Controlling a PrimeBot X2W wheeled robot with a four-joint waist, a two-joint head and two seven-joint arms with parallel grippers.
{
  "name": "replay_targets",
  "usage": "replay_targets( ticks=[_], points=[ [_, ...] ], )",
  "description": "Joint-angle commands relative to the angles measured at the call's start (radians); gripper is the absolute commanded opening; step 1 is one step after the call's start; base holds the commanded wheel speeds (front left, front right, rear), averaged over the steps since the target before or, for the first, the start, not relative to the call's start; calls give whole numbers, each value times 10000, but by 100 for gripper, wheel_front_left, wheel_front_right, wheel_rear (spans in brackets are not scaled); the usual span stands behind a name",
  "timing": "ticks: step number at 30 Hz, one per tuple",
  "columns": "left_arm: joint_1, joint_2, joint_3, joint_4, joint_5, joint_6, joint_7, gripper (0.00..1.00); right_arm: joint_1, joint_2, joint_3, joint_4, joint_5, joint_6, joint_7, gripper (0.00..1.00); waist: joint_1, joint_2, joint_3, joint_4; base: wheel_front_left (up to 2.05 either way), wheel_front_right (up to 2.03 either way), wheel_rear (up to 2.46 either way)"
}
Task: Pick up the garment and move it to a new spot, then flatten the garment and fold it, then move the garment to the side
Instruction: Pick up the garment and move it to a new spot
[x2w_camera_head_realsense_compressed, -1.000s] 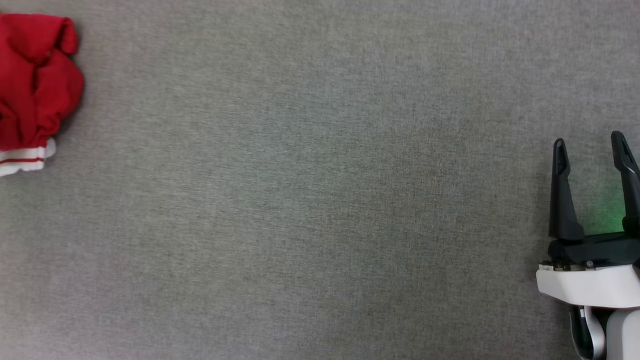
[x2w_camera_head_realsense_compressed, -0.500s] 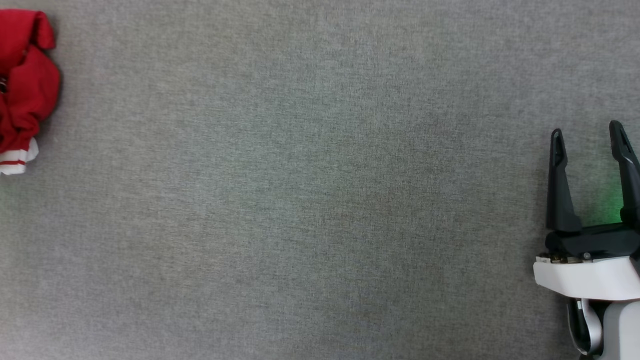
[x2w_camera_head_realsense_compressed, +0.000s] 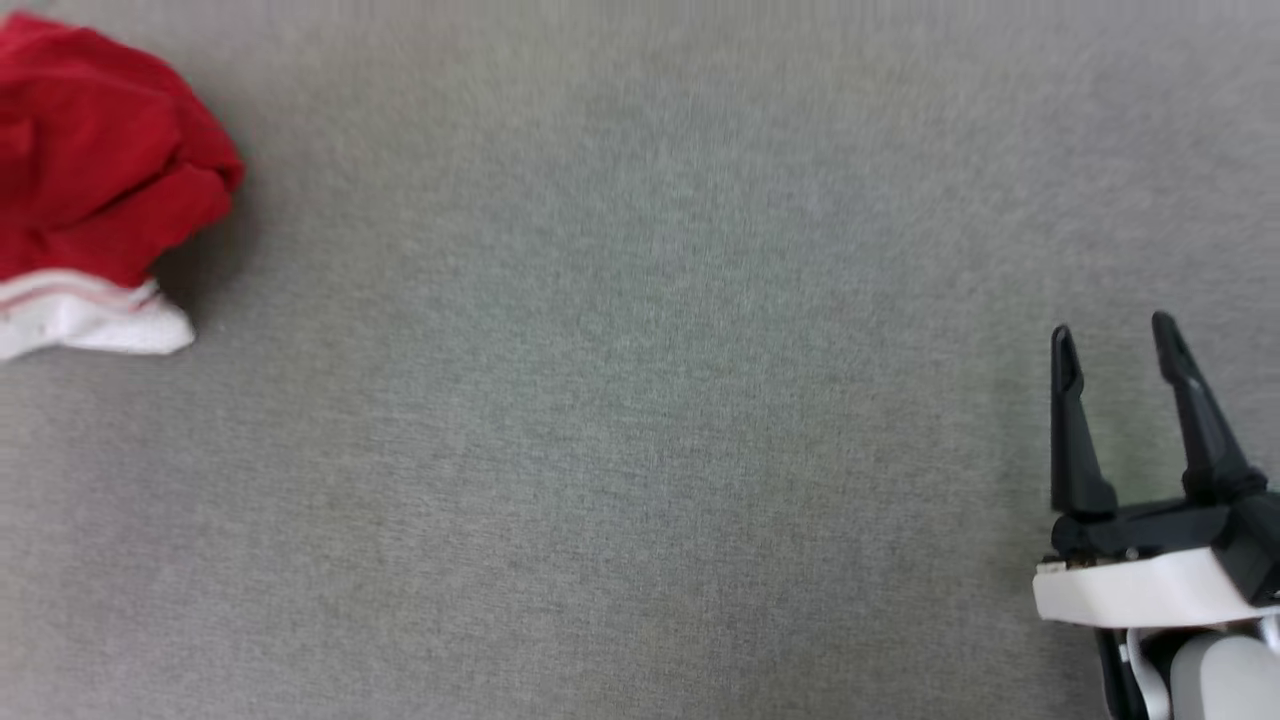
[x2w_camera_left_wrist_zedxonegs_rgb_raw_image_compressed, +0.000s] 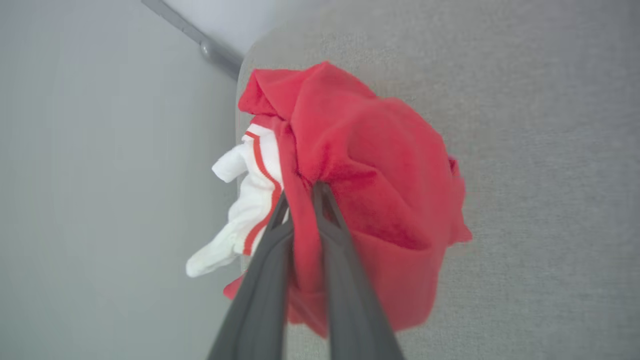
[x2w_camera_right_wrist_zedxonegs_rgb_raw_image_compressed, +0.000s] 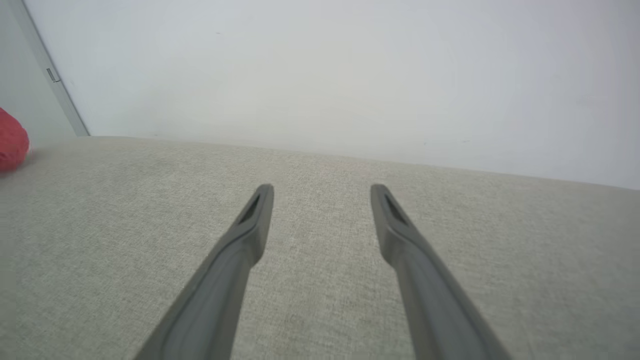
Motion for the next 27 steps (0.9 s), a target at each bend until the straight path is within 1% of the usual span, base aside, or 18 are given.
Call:
replay_targets(
  ticks=[1,7,12,16,21,27],
  points=[
    [-310,-53,-167,-274,6,9,76,0,183,9,44,70,71,-7,-21,100,0,0,-739,-92,0,0,0],
    [-1444,-298,-1287,-1473,212,8,384,0,500,11,215,293,449,-7,-21,100,0,0,-1607,-650,0,0,0],
    [-2346,-852,-2190,-1996,170,8,443,0,735,8,322,423,626,-7,-21,100,0,0,-2155,-1401,0,0,0],
    [-2904,-1390,-2890,-2147,-6,8,331,0,877,6,359,485,753,-7,-21,100,0,0,-2413,-2172,0,0,0],
    [-3358,-2118,-3743,-2186,-204,10,-33,0,1028,9,278,519,835,-7,-19,100,0,0,-2428,-3079,0,0,0],
    [-3403,-3149,-4860,-1981,-489,10,-649,0,1029,12,292,527,902,-7,-21,100,0,0,-2138,-3737,0,0,0]
  ],
)
